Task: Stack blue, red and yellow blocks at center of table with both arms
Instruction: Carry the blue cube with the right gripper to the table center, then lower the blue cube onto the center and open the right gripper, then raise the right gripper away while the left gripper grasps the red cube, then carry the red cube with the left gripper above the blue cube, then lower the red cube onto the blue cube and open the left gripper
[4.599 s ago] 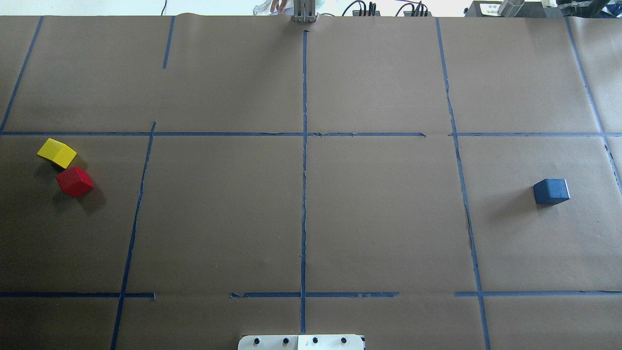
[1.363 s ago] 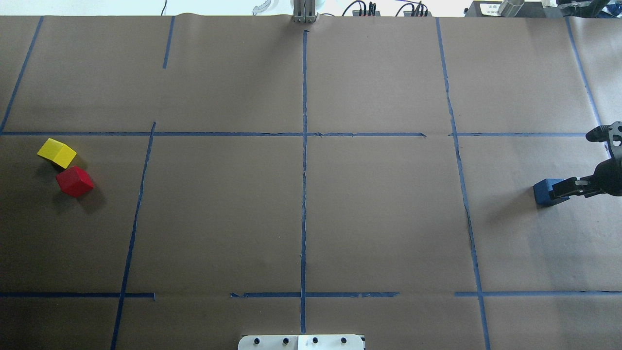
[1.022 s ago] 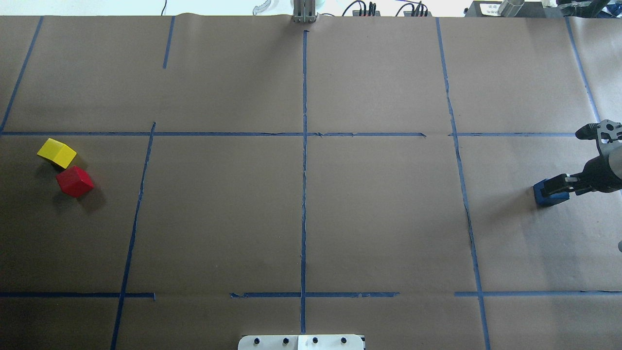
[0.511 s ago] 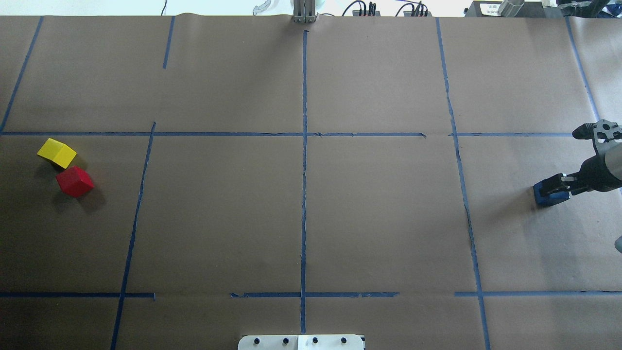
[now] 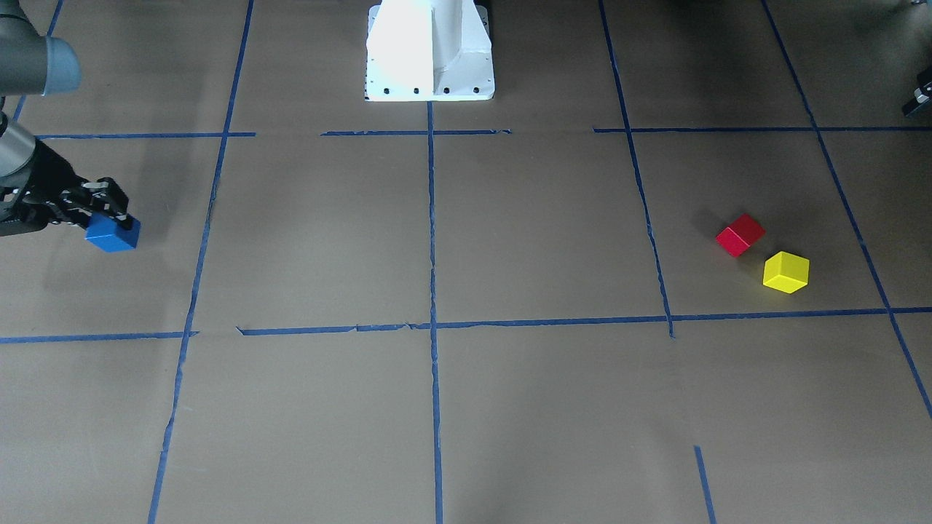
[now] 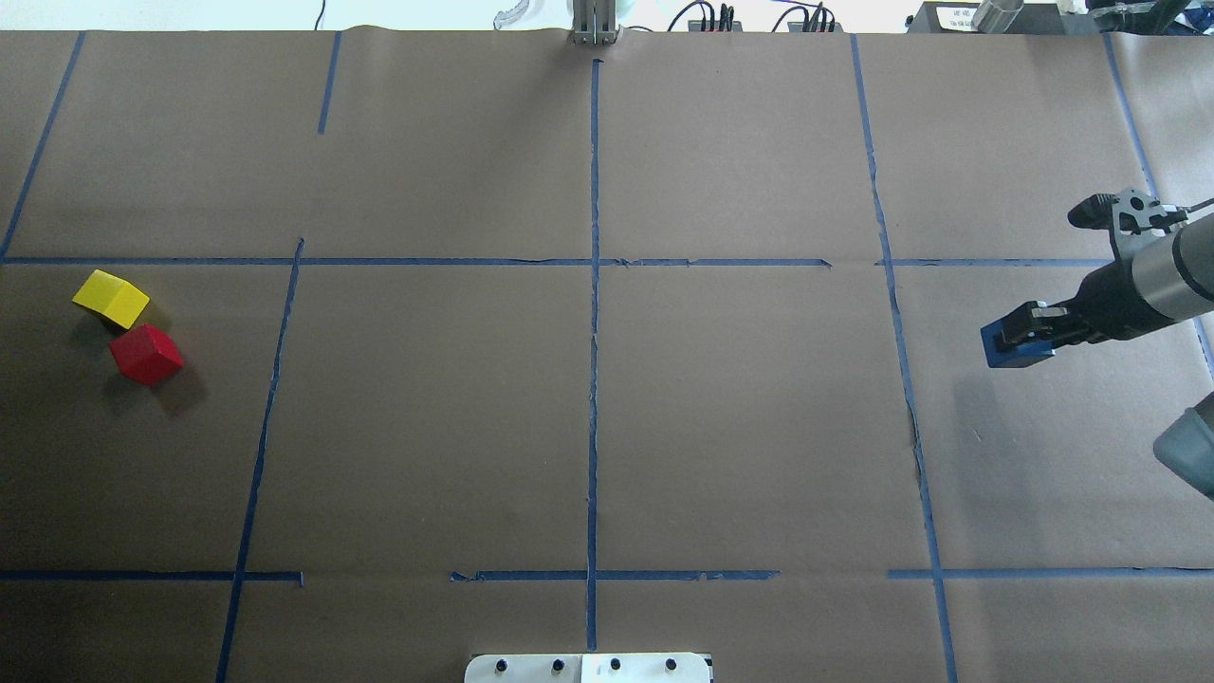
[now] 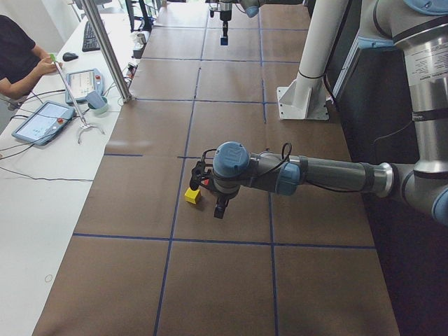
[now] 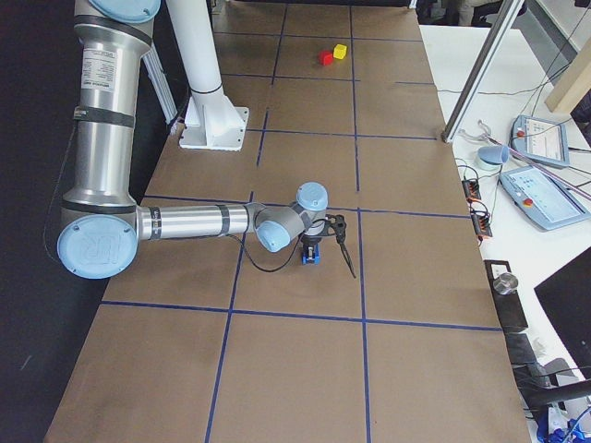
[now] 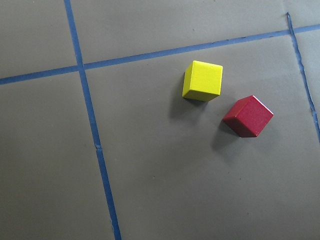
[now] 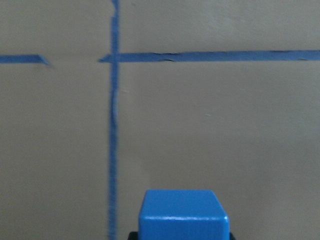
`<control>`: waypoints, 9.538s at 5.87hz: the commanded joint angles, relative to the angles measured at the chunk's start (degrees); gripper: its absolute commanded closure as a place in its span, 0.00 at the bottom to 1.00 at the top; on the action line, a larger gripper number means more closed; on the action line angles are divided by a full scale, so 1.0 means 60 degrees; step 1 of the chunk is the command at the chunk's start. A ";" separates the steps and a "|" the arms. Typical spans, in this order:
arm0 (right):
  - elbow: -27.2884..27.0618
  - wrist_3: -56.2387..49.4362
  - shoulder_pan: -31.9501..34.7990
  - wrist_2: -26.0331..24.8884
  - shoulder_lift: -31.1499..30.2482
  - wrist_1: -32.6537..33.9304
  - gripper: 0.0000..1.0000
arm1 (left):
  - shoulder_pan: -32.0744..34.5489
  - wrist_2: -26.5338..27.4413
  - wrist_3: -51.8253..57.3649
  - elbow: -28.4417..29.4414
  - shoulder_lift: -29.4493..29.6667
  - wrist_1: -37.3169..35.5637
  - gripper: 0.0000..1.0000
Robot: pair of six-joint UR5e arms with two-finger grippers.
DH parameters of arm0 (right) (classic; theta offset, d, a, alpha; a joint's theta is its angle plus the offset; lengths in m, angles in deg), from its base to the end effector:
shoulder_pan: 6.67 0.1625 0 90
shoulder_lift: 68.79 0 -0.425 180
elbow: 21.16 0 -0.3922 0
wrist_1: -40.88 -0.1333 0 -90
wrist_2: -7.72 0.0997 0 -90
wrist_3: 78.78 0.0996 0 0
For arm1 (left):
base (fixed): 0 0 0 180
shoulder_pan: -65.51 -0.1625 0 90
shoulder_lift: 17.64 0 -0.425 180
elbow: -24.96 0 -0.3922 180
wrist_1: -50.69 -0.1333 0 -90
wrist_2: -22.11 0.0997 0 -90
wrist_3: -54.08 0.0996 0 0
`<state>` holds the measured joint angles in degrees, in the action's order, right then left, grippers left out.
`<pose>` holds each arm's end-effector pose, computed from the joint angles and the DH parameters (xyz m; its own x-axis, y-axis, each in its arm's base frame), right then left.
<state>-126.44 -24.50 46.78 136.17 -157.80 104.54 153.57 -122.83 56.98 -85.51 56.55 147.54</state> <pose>-0.2464 -0.4522 0.4675 0.5768 0.0103 0.8168 -0.0514 0.9984 0.0237 -0.0387 -0.3858 0.5757 0.5662 0.2320 -0.7910 -0.0619 0.9688 0.2399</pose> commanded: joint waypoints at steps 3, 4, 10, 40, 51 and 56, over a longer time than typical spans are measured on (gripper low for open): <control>0.0503 0.4907 -0.3129 -0.2035 0.5602 0.3627 0.99 | 0.0000 0.0015 0.0015 -0.0002 -0.0002 0.0000 0.00; 0.1888 0.5203 -0.3528 -0.2318 0.6723 0.3642 0.98 | 0.0000 0.0015 0.0015 -0.0002 -0.0002 0.0000 0.00; 0.3410 0.3978 -0.4483 -0.3302 0.7540 0.3642 0.73 | 0.0000 0.0015 0.0000 -0.0002 -0.0002 0.0000 0.00; -0.2153 0.3316 -0.3007 -0.3010 0.2944 0.3627 0.00 | -0.7420 0.2651 -1.2685 0.2298 0.7456 0.0760 1.00; -0.2537 0.0474 -0.1100 -0.1925 0.0611 0.3583 0.00 | -1.0650 0.7192 -1.2890 0.3908 1.1219 -0.1641 1.00; -0.2390 0.0474 -0.1129 -0.1969 0.0669 0.3583 0.00 | -1.0532 0.7354 -1.2524 0.3953 1.1205 -0.1655 0.94</control>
<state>-140.96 -21.65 40.03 124.38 -153.99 126.04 90.28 -78.72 -18.20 -61.79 123.85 137.61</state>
